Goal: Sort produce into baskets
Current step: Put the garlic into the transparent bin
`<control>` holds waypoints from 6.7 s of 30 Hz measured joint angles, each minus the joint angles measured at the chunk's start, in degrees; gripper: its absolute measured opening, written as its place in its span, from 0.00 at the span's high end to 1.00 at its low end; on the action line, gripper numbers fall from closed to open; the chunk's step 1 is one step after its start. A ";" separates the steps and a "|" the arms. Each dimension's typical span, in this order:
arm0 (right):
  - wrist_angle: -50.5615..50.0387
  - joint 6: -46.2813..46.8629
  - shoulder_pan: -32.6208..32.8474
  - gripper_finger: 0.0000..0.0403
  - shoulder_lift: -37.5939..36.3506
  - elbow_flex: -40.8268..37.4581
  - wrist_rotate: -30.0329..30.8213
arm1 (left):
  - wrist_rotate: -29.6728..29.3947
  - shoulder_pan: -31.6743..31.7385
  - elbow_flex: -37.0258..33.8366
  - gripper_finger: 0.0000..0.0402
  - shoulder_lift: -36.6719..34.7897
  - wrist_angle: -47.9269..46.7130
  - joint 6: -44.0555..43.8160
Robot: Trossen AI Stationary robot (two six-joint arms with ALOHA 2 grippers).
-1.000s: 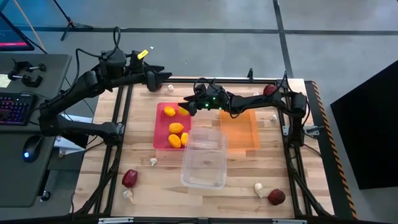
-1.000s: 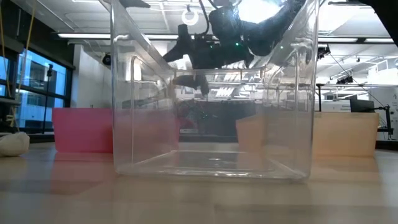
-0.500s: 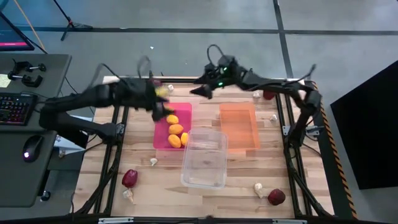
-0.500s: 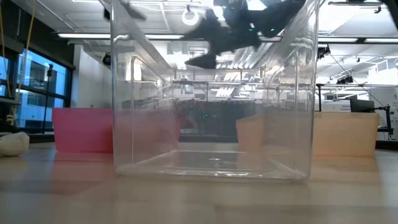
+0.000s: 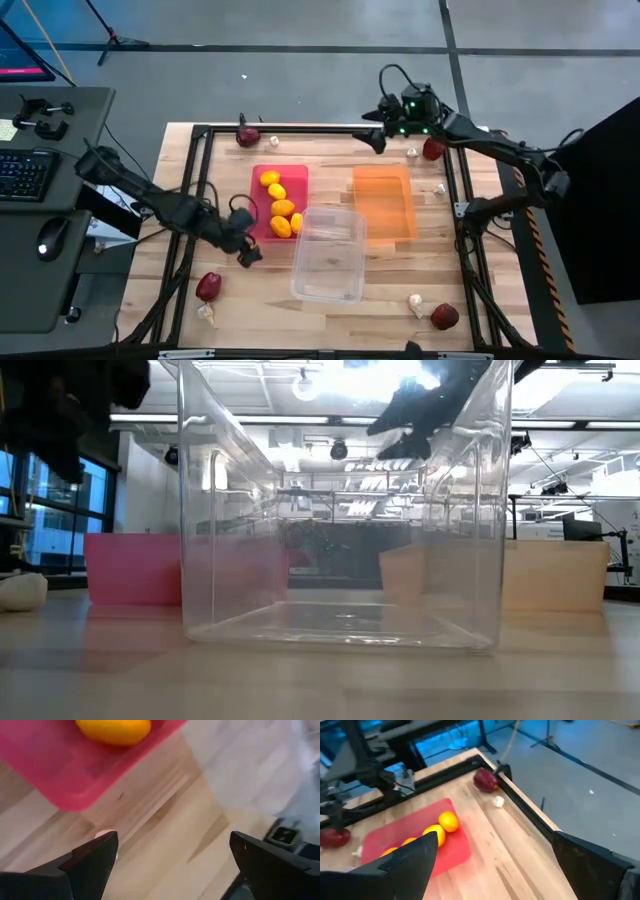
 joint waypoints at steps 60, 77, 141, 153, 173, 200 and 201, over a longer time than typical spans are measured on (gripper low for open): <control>16.02 23.79 6.24 0.06 -8.26 -5.61 -14.28 | -7.02 17.04 9.03 0.79 1.37 26.37 60.78; -6.11 21.88 21.39 0.06 -21.63 -5.59 -5.63 | 7.05 15.05 22.82 0.47 25.69 36.39 59.69; -40.53 91.33 80.24 0.83 14.90 -0.45 12.26 | -32.79 2.65 30.10 0.43 -13.78 7.67 51.61; -26.44 63.04 69.42 0.65 -1.20 10.23 47.65 | -39.58 2.65 30.08 0.43 -14.02 -15.57 33.64; -14.60 33.93 51.72 0.35 10.47 13.73 27.21 | -11.95 0.12 30.05 0.43 -3.64 -18.26 31.21; -25.59 24.65 43.45 0.33 10.53 16.77 27.11 | 12.31 -37.49 29.40 0.43 39.60 -19.04 47.61; -25.69 24.81 43.45 0.33 10.53 16.77 27.13 | 12.18 -37.99 28.73 0.43 39.67 -18.95 48.01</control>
